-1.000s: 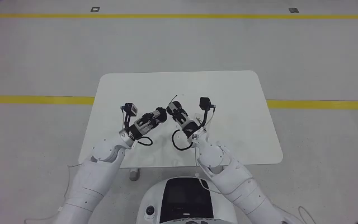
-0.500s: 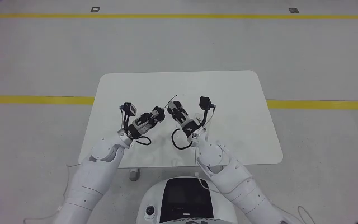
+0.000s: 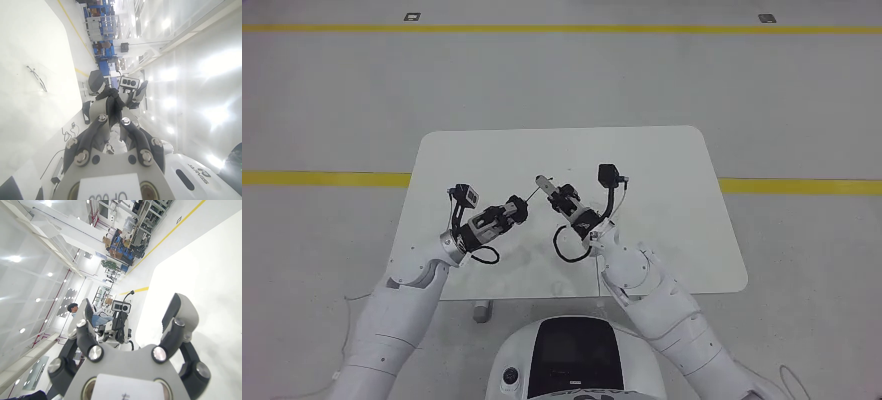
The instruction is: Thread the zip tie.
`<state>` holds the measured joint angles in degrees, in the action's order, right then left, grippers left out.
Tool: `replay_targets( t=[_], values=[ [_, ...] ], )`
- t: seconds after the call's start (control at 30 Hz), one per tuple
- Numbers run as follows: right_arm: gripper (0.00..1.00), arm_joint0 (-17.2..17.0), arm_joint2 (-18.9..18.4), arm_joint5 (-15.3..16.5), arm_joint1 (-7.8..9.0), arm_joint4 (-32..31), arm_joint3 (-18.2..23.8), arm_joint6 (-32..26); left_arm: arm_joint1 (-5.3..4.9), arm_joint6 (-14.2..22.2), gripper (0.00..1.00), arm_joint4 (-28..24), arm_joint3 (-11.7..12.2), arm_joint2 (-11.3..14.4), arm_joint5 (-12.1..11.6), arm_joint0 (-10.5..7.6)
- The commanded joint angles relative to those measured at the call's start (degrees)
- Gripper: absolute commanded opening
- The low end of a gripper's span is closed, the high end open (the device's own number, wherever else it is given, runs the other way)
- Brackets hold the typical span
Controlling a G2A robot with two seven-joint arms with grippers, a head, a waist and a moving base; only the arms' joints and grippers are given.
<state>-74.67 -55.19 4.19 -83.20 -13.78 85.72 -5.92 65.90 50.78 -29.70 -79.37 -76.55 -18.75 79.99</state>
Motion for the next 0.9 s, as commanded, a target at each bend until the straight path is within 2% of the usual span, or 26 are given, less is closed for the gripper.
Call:
replay_targets(
  t=[0.0, 0.13, 0.17, 0.23, 0.33, 0.4, 0.5, 0.53, 0.6, 0.63, 0.7, 0.87],
  values=[
    [1.00, 0.00, 0.00, 0.01, 0.00, 0.01, 0.00, -0.02, 0.01, -0.04, 0.00, -0.02, 0.00, 0.02, 0.01, 0.00],
    [1.00, -0.12, -0.06, -0.15, 0.00, 0.40, -0.15, -0.22, 0.02, -0.36, 0.00, 0.01, 0.00, 0.03, 0.12, -0.03],
    [1.00, -0.07, -0.72, -0.62, 0.04, 2.04, -0.31, -1.40, 0.01, -1.48, 0.00, 0.47, -0.02, 0.07, 0.45, -0.15],
    [1.00, 0.23, -2.89, -0.85, 0.32, 6.39, -0.22, -5.40, -0.24, -0.68, 0.00, 2.09, -0.20, -0.08, 1.08, -0.42],
    [1.00, 0.85, -6.84, -1.48, 1.07, 11.99, -0.33, -13.36, -0.87, 5.27, 0.00, -0.30, 0.13, -1.48, 2.94, -0.42],
    [1.00, 1.63, -8.76, -2.91, 1.57, 14.63, -0.68, -19.30, -1.39, 11.28, 0.00, -1.64, 0.56, -2.43, 3.67, -0.69],
    [1.00, 3.37, -10.14, -5.34, 2.09, 18.05, -1.97, -27.97, -2.21, 18.33, 0.00, -2.39, 2.18, -4.35, 3.20, -1.44],
    [1.00, 3.98, -10.31, -6.31, 2.19, 19.22, -2.61, -30.54, -2.39, 19.43, 0.00, -2.72, 2.68, -4.96, 2.65, -1.59],
    [1.00, 5.79, -10.46, -7.71, 2.41, 21.06, -4.47, -35.96, -2.69, 22.67, 0.00, -5.17, 3.86, -5.66, 3.61, -1.96],
    [1.00, 6.79, -10.28, -8.31, 2.50, 21.46, -5.32, -38.48, -2.84, 23.81, 0.00, -5.95, 4.63, -6.10, 4.00, -2.33],
    [1.00, 7.82, -10.31, -8.32, 2.62, 20.82, -6.00, -39.67, -3.05, 24.59, 0.00, -6.46, 5.87, -6.60, 4.02, -3.14],
    [1.00, 7.82, -10.31, -8.32, 2.62, 20.82, -6.00, -39.67, -3.06, 24.42, 0.00, -6.54, 5.92, -6.72, 3.64, -3.30]
  ],
)
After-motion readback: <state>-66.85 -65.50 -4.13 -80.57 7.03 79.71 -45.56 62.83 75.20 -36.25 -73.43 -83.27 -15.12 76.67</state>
